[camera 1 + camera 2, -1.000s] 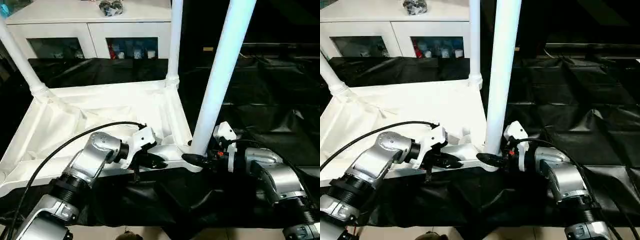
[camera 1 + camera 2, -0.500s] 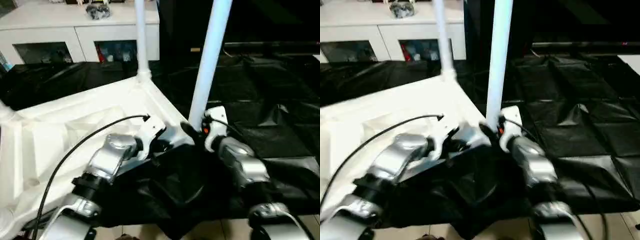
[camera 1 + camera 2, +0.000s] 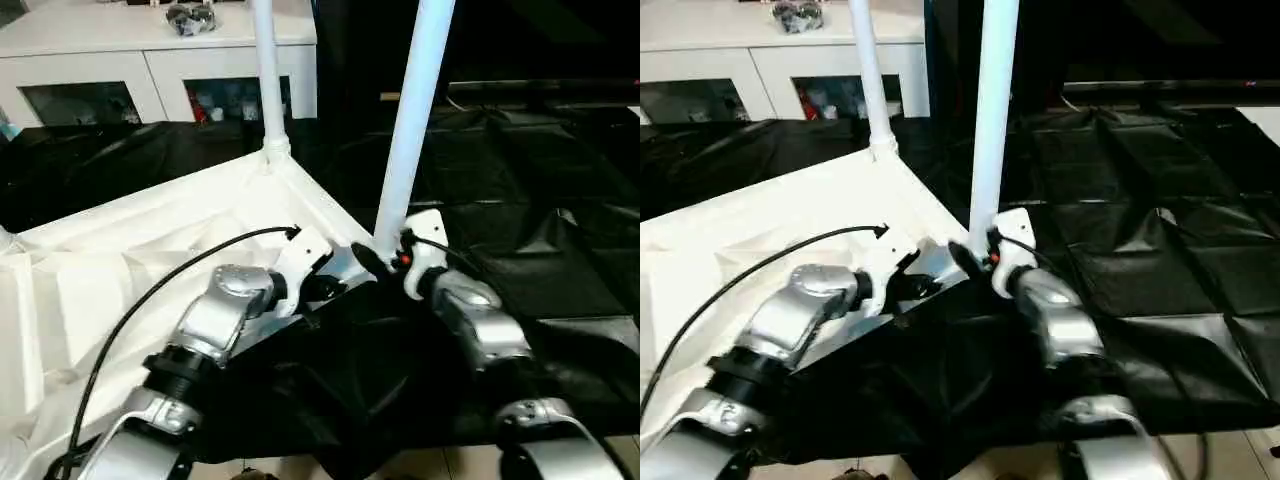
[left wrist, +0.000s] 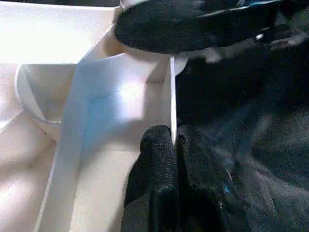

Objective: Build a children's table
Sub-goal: Rotate leg to tighten

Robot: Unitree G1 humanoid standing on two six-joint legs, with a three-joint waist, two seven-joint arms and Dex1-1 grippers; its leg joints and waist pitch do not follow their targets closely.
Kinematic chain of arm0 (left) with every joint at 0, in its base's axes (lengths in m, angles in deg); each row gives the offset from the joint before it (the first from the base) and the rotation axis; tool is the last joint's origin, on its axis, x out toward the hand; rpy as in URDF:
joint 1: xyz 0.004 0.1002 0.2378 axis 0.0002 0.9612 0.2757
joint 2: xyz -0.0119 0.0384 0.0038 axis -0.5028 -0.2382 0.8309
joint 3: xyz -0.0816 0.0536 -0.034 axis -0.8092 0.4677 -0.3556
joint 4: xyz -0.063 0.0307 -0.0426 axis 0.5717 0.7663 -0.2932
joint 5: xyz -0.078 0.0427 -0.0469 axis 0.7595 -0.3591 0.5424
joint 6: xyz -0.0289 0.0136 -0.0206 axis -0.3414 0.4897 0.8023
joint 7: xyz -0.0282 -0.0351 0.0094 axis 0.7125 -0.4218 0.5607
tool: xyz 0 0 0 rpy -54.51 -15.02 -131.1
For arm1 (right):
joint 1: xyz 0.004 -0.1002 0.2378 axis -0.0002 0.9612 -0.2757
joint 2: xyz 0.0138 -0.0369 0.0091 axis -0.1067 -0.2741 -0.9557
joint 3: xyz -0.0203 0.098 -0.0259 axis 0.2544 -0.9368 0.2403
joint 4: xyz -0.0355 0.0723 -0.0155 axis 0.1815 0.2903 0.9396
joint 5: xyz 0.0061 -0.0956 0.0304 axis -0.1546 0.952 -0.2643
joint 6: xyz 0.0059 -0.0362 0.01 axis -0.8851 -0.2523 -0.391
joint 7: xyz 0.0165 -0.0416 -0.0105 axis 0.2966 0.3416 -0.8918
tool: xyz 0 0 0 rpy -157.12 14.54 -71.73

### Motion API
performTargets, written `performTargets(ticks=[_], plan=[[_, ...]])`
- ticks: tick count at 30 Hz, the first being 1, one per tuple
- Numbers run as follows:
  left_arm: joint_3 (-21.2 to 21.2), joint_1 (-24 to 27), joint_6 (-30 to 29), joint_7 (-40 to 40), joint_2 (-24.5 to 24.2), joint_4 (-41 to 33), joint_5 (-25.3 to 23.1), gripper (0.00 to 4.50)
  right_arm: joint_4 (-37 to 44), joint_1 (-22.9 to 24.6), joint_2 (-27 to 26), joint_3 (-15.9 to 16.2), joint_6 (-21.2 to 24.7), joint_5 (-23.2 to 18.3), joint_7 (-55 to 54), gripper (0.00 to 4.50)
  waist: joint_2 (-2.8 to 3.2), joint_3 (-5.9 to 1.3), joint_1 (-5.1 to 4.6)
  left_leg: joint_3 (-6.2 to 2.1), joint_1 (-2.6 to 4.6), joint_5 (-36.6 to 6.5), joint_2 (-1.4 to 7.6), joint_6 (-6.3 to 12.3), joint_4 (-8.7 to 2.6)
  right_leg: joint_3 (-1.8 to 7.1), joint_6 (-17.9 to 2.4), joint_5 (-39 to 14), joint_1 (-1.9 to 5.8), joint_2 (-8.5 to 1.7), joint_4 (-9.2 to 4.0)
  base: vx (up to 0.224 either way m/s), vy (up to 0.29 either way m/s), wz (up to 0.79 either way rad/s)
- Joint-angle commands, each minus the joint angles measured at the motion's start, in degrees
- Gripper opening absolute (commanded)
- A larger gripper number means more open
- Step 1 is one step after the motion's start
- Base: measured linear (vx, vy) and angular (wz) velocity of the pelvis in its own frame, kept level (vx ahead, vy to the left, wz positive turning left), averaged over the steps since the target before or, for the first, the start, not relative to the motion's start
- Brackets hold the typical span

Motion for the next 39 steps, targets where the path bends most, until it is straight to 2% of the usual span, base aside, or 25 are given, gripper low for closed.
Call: performTargets(ticks=[1,4,5,6,7,8,10,12,15,17,18,22,25,26,30,33,34,36,37,38,39], plan=[[0.8,-0.9,3.3,-3.2,0.9,-3.6,3.1,0.00,1.8,0.9,-1.1,4.5,1.2,-1.4,6.6,3.79,-0.54,-3.86,0.33,-1.41,1.01,-13.3,2.84,3.83,-3.82,1.79,-13.7,-9.7,2.54,-2.90,-3.82,0.000,0.000,0.00],[1.8,-0.4,4.0,-7.2,-1.3,-4.3,3.5,0.00,6.7,3.1,2.4,6.0,2.9,-3.7,15.1,3.79,-0.49,-3.79,0.88,-1.39,1.11,-12.9,2.98,4.44,-3.80,1.66,-14.1,-9.6,2.63,-2.79,-3.78,0.000,0.000,0.00],[2.3,-0.2,4.3,-8.7,-2.2,-4.5,3.6,0.00,8.4,4.0,4.0,7.0,4.1,-4.3,18.5,3.79,-0.45,-3.70,0.83,-1.34,1.09,-13.4,3.02,4.30,-3.88,1.67,-14.3,-10.2,2.45,-2.76,-3.82,0.000,0.000,0.00],[2.6,0.0,4.5,-10.2,-3.0,-4.5,3.8,0.00,9.9,4.9,5.5,8.0,4.9,-4.8,21.6,3.79,-0.46,-3.70,1.13,-1.39,1.23,-13.7,3.03,4.21,-3.88,1.58,-14.0,-11.0,2.56,-2.71,-3.94,0.000,0.000,0.00],[2.9,0.2,4.9,-11.3,-3.6,-4.6,3.9,0.00,10.9,5.6,6.6,8.8,5.6,-5.1,23.7,3.79,-0.44,-3.61,1.46,-1.25,1.48,-14.5,3.23,3.97,-3.91,1.72,-13.9,-11.8,2.29,-2.68,-3.96,0.000,0.000,0.00],[3.4,0.4,5.3,-13.5,-4.8,-4.7,4.2,0.00,13.0,6.8,8.5,10.2,7.3,-5.5,27.2,3.79,-0.40,-3.58,1.50,-1.32,1.26,-14.9,3.19,3.62,-4.02,1.67,-13.8,-12.7,2.38,-2.69,-3.91,0.000,0.000,0.00],[3.6,0.5,5.8,-15.0,-5.6,-4.8,4.4,0.00,14.4,7.6,9.6,10.9,8.3,-5.6,28.9,3.79,-0.46,-3.50,1.80,-1.29,1.46,-15.8,3.29,3.24,-4.10,1.71,-13.3,-14.1,2.22,-2.67,-4.09,0.000,0.000,0.00],[3.7,0.6,6.1,-16.9,-6.8,-4.8,4.6,0.00,16.6,8.7,11.1,12.0,10.1,-5.8,31.3,3.79,-0.42,-3.49,2.32,-1.34,1.66,-16.9,3.40,2.09,-4.24,1.91,-12.7,-16.3,1.91,-2.95,-4.23,0.000,0.000,0.00],[3.8,0.3,6.7,-18.9,-8.2,-4.3,4.7,0.00,18.6,9.5,12.4,13.1,11.8,-6.1,33.0,3.79,-0.38,-3.39,2.55,-1.29,1.90,-18.0,3.45,1.38,-4.32,2.08,-12.5,-17.4,1.61,-2.97,-4.38,0.000,0.000,0.00],[3.7,0.1,7.0,-19.7,-8.7,-3.8,4.8,0.00,19.5,9.8,12.8,13.5,12.6,-6.3,33.5,3.79,-0.46,-3.37,2.58,-1.46,1.63,-17.9,3.41,0.99,-4.50,2.03,-12.0,-17.7,1.86,-2.97,-4.30,0.000,0.000,0.00],[3.7,-0.1,7.1,-20.0,-8.9,-3.6,4.8,0.00,19.9,9.9,12.9,13.6,13.2,-6.5,33.7,3.63,-0.44,-3.38,2.49,-1.51,1.52,-18.0,3.38,0.88,-4.53,2.01,-11.9,-17.9,1.89,-3.02,-4.25,0.000,0.000,0.00],[3.7,-0.4,7.5,-20.3,-8.9,-3.1,4.8,0.00,20.0,9.8,12.5,13.8,13.7,-6.2,33.7,3.37,-0.48,-3.47,2.42,-1.52,1.59,-17.8,3.31,0.51,-4.42,2.07,-11.8,-18.1,1.84,-3.17,-4.37,0.000,0.000,0.00],[3.7,-0.3,7.6,-20.1,-8.7,-3.1,4.8,0.00,21.3,10.1,12.5,14.0,14.9,-6.1,33.7,3.12,-0.48,-3.57,2.47,-1.49,1.43,-16.3,3.30,0.92,-4.35,2.01,-12.2,-15.9,2.01,-3.09,-4.11,0.000,0.000,0.00],[3.6,-0.3,7.5,-19.6,-8.5,-3.1,4.7,0.00,21.4,10.1,12.5,14.0,15.1,-6.1,33.7,3.05,-0.66,-3.60,2.54,-1.48,1.40,-15.6,3.31,1.21,-4.30,1.99,-12.3,-15.3,2.05,-3.08,-3.98,0.000,0.000,0.00],[3.2,-0.2,7.1,-17.7,-7.9,-2.9,4.5,0.00,21.5,10.3,12.3,14.1,15.1,-6.3,32.9,2.76,-0.56,-3.61,2.66,-1.42,1.39,-15.2,3.30,1.44,-4.22,1.97,-12.7,-14.7,2.03,-3.08,-3.95,0.000,0.000,0.00],[2.2,-0.4,5.9,-13.8,-6.4,-2.4,3.9,0.00,19.8,10.3,10.0,12.8,13.9,-6.1,29.2,2.70,-0.63,-3.51,2.64,-1.37,1.51,-16.1,3.30,1.01,-4.23,2.07,-12.4,-16.3,1.86,-3.17,-4.14,0.000,0.000,0.00],[1.7,-0.6,4.9,-11.0,-5.0,-2.0,3.4,0.00,17.4,9.8,7.5,11.3,12.2,-5.6,25.1,2.68,-0.63,-3.49,2.56,-1.49,1.52,-16.7,3.25,0.67,-4.30,2.01,-12.1,-17.5,1.89,-3.26,-4.27,0.000,0.000,0.00],[1.2,-0.7,4.2,-8.9,-4.1,-1.8,3.1,0.00,15.7,9.3,5.9,10.5,11.5,-5.0,21.9,2.67,-0.71,-3.35,2.23,-1.65,1.50,-18.2,3.13,-0.23,-4.41,1.93,-11.4,-20.4,1.80,-3.39,-4.57,0.000,0.000,0.00],[0.4,-1.1,2.8,-5.3,-2.1,-1.3,2.6,0.00,11.5,7.7,2.9,9.1,10.2,-3.0,14.8,2.67,-0.65,-3.27,1.82,-1.77,1.46,-18.7,3.16,-0.82,-4.55,1.92,-11.0,-21.8,1.72,-3.44,-4.62,0.000,0.000,0.00],[0.4,-1.1,2.8,-5.3,-2.1,-1.3,2.6,0.00,11.5,7.7,2.9,9.1,10.2,-3.0,14.8,2.67,-0.78,-3.08,1.37,-1.91,1.44,-20.0,2.92,-1.38,-4.61,1.76,-10.4,-24.1,1.74,-3.35,-4.91,0.000,0.000,0.00],[0.1,-1.2,2.3,-3.7,-1.3,-1.1,2.5,0.00,9.4,6.9,1.6,8.5,9.7,-2.2,11.3,2.67,-0.81,-3.17,1.36,-2.03,1.46,-20.3,2.91,-1.43,-4.66,1.68,-9.8,-25.0,1.93,-3.37,-4.94,0.000,0.000,0.00]])
